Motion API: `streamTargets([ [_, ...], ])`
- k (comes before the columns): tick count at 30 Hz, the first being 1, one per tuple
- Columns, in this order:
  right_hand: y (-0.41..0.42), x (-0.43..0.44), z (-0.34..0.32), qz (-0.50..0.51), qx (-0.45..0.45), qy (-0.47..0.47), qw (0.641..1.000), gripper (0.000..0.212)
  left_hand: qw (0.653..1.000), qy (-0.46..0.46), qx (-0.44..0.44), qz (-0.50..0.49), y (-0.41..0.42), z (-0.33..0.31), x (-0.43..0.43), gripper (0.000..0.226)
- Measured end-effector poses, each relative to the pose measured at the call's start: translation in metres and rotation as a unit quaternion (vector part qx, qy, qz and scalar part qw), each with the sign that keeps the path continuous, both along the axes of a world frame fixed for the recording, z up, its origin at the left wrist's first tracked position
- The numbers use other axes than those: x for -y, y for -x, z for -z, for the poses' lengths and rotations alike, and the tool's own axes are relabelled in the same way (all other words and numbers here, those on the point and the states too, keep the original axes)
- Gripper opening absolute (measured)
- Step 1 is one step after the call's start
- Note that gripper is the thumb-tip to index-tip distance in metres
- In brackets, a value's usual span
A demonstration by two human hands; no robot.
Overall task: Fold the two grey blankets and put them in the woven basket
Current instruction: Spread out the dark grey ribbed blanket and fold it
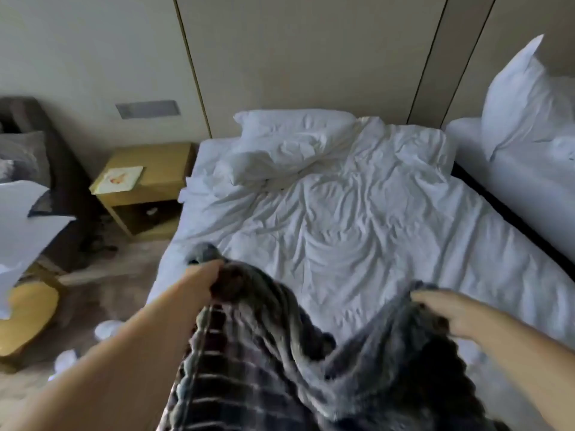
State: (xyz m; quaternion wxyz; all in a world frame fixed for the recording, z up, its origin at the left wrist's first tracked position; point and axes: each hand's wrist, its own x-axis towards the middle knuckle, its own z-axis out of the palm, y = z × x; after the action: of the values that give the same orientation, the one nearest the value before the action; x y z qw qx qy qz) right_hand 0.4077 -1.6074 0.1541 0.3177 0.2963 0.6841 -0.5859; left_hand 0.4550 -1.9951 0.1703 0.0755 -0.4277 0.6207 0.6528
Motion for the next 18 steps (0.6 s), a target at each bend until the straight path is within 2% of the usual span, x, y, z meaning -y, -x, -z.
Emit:
streamTargets([
  [1,0.058,0.01,-0.027,0.05,-0.1,0.025,0.993,0.014,0.993,0.005,-0.106,-0.058,0.044,-0.023,0.015,0.04],
  [2,0.117,0.023,-0.049,0.101,-0.208,0.022,0.973,0.03,0.978,0.032,-0.182,-0.093,0.092,-0.042,0.029,0.06],
  [3,0.157,0.038,-0.082,0.156,-0.266,0.062,0.949,0.047,0.962,0.034,-0.238,-0.131,0.124,-0.063,0.039,0.084],
  [4,0.185,0.046,-0.098,0.162,-0.293,0.127,0.934,0.059,0.962,0.032,-0.245,-0.115,0.146,-0.068,0.047,0.105],
  [5,0.211,0.048,-0.097,0.137,-0.305,0.157,0.929,0.062,0.969,0.021,-0.227,-0.095,0.163,-0.061,0.055,0.114],
  [6,0.228,0.051,-0.095,0.087,-0.307,0.163,0.934,0.055,0.974,0.017,-0.217,-0.062,0.176,-0.05,0.064,0.108],
  [7,0.24,0.052,-0.084,0.041,-0.302,0.146,0.941,0.044,0.975,0.021,-0.219,-0.035,0.184,-0.035,0.071,0.087],
  [8,0.249,0.053,-0.066,0.002,-0.291,0.134,0.947,0.036,0.977,0.059,-0.206,-0.023,0.189,-0.02,0.075,0.066],
  [9,0.255,0.05,-0.042,-0.022,-0.28,0.104,0.954,0.036,0.977,0.123,-0.174,-0.017,0.191,-0.001,0.079,0.059],
  [12,0.259,0.028,0.041,-0.034,-0.239,-0.014,0.97,0.065,0.956,0.289,-0.035,0.02,0.182,0.069,0.091,0.07],
  [15,0.24,0.002,0.12,-0.078,-0.155,-0.158,0.972,0.06,0.945,0.31,0.065,0.078,0.159,0.133,0.085,0.068],
  [18,0.198,-0.025,0.181,-0.146,-0.056,-0.315,0.936,0.074,0.931,0.29,0.149,0.162,0.129,0.194,0.066,0.082],
])
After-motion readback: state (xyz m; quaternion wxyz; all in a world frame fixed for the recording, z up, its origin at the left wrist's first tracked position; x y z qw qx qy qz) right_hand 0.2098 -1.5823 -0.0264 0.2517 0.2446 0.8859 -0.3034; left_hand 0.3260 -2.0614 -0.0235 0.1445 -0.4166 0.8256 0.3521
